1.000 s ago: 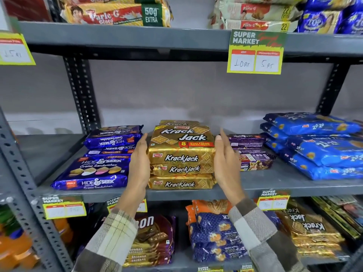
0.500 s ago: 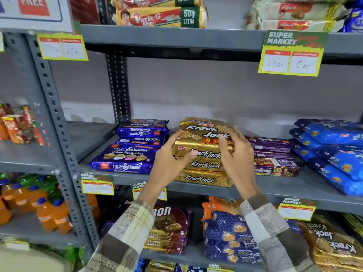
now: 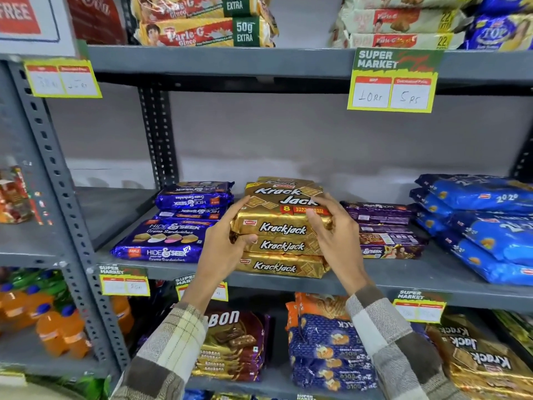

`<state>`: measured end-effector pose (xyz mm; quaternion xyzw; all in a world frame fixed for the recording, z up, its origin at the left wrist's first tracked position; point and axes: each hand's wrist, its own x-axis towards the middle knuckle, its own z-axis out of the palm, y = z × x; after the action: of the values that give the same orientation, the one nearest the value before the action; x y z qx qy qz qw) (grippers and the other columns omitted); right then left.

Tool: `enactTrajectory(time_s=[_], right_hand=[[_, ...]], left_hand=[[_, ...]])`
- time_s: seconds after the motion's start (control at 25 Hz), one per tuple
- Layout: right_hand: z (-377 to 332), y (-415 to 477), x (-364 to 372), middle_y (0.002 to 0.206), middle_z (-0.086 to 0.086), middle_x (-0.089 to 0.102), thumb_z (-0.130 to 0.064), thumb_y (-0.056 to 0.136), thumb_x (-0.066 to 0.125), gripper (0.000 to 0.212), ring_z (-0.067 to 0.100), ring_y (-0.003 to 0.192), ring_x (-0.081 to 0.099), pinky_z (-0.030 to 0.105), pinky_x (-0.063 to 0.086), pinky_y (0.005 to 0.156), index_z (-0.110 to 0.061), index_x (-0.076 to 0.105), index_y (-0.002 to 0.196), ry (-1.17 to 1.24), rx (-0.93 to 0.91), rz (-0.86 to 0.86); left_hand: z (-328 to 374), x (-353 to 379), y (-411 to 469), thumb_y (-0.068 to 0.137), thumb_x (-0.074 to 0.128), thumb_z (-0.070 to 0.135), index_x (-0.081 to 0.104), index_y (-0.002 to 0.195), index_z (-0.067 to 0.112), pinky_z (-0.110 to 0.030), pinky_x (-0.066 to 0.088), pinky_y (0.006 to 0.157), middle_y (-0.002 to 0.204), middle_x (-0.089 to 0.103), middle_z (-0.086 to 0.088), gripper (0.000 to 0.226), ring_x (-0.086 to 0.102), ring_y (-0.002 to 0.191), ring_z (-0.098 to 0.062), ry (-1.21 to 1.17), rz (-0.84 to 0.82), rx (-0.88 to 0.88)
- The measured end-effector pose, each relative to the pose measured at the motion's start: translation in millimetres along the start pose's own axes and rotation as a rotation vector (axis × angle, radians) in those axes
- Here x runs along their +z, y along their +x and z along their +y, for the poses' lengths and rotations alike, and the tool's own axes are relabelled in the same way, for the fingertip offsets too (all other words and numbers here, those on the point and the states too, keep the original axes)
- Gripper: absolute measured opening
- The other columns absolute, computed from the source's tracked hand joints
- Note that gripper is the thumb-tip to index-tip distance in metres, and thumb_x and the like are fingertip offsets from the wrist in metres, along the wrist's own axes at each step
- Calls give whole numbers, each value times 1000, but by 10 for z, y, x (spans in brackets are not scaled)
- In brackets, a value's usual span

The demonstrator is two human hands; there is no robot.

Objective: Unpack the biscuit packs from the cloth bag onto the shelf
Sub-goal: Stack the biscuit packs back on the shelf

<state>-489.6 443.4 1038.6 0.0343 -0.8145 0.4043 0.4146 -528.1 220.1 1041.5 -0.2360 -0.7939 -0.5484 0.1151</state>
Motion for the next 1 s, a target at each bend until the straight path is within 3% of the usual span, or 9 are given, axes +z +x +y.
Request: enactTrajectory(time_s=[0.12,0.2,0.32,0.4,0.52,0.64,0.72,0.8,1.0], right_hand=[[45,7,2,142,-25,38,-64,91,51,51,-14,63,36,15,48,68,-33,59,131,-52,-27,25],[42,-1,5,146,-22,41,-65,91,51,49,-10,64,45,23,56,72,-34,61,128,-85,-27,42],[-67,-38,-14,150,-9,48,-70,94,40,52,10,93,67,38,59,84,-36,58,129,-291,29,77],[-172,-81,27,154,1,43,-64,99,32,53,29,135,48,48,46,102,-32,53,136,-623,-27,148],[-461,-118,194,160,5,33,-53,102,32,51,29,151,20,47,23,118,-28,47,144,-677,-146,138],[-666,-237,507,166,3,18,-56,100,31,58,24,154,5,40,7,123,-31,32,153,-603,-190,40],[-789,-320,732,167,3,8,-58,101,27,63,21,155,-3,38,5,125,-30,23,157,-563,-243,-12],[-887,-394,938,168,3,2,-59,101,27,66,20,154,-7,38,5,125,-30,15,158,-512,-261,-56],[-1638,-931,2005,168,4,4,-57,100,37,68,20,155,-4,43,16,125,-27,17,158,-335,-380,-173]], left_hand=[[-17,-11,22,89,67,6,35,145,45,-18,59,65,113,57,27,76,64,102,4,7,-23,7],[-44,-6,30,90,65,6,33,146,45,-19,59,67,114,58,24,76,64,104,2,4,-15,13],[-59,-7,17,88,68,11,29,149,43,-16,58,72,117,59,22,79,62,102,8,22,5,17],[-47,-47,-17,87,68,28,28,151,38,-19,59,77,114,60,24,76,63,99,10,63,26,23],[6,-143,-65,86,46,64,23,153,35,-38,55,95,135,60,4,76,61,116,-7,252,91,70],[-2,-281,-123,94,24,67,13,156,32,-41,24,120,166,10,5,72,15,152,-14,544,216,141],[-57,-498,-228,100,21,61,10,158,25,-36,9,124,166,-1,3,69,-2,153,-12,694,326,190],[-165,-736,-372,101,23,59,10,158,22,-33,4,124,167,-1,0,70,-5,153,-12,778,382,197],[-652,-1836,-1106,100,27,59,17,157,17,-36,9,125,166,8,-4,71,3,153,-15,954,497,49]])
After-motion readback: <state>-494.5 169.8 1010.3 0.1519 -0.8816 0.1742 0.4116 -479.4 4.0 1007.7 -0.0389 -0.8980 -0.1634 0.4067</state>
